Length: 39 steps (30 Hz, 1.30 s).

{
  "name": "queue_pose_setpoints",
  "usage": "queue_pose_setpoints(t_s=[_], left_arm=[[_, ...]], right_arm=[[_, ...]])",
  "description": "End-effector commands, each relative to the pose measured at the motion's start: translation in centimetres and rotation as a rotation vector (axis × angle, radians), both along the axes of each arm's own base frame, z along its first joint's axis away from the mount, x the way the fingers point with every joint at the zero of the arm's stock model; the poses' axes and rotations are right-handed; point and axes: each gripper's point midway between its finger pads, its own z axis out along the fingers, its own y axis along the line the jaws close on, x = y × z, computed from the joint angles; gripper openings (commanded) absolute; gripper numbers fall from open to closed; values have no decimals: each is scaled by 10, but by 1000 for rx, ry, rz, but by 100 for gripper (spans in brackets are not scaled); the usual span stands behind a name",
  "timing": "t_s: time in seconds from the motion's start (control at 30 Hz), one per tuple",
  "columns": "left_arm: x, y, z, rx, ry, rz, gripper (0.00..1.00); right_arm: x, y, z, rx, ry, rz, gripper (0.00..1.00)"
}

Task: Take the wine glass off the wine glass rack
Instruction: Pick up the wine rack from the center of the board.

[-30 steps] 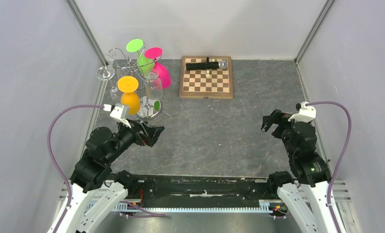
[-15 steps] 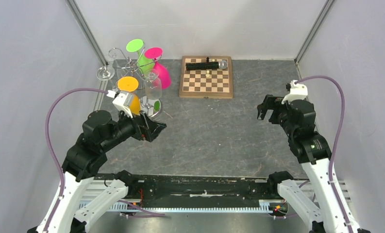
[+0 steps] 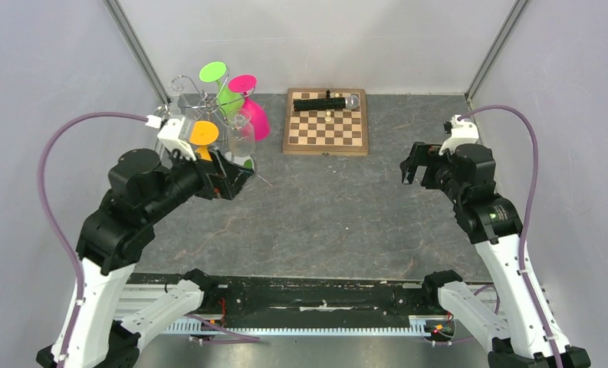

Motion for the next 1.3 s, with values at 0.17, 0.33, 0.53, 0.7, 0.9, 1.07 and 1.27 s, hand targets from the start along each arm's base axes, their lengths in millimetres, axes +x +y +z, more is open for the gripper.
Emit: queue_pose_setpoints(t_s=[0.17,0.33,0.53,0.7,0.9,1.07,1.27], left_arm=[[24,43,66,16,-199,255,100],[40,42,72,167,-221,221,100],[64,54,75,262,-236,314,100],[85,61,79,305,-203,407,100],[109,68,80,330,-153,520,100],[124,72,77,333,-110,604,100],[142,78,68,322,-60,688,97]], right_arm=[[4,11,45,39,-95,50,98],[3,23,48,65,-102,115,98],[4,21,44,51,-104,116,98],[4,27,38,60,-107,149,98],[4,30,29,67,-112,165,98],[4,38,18,90,-99,200,98],[0,44,6,98,-81,238,98]])
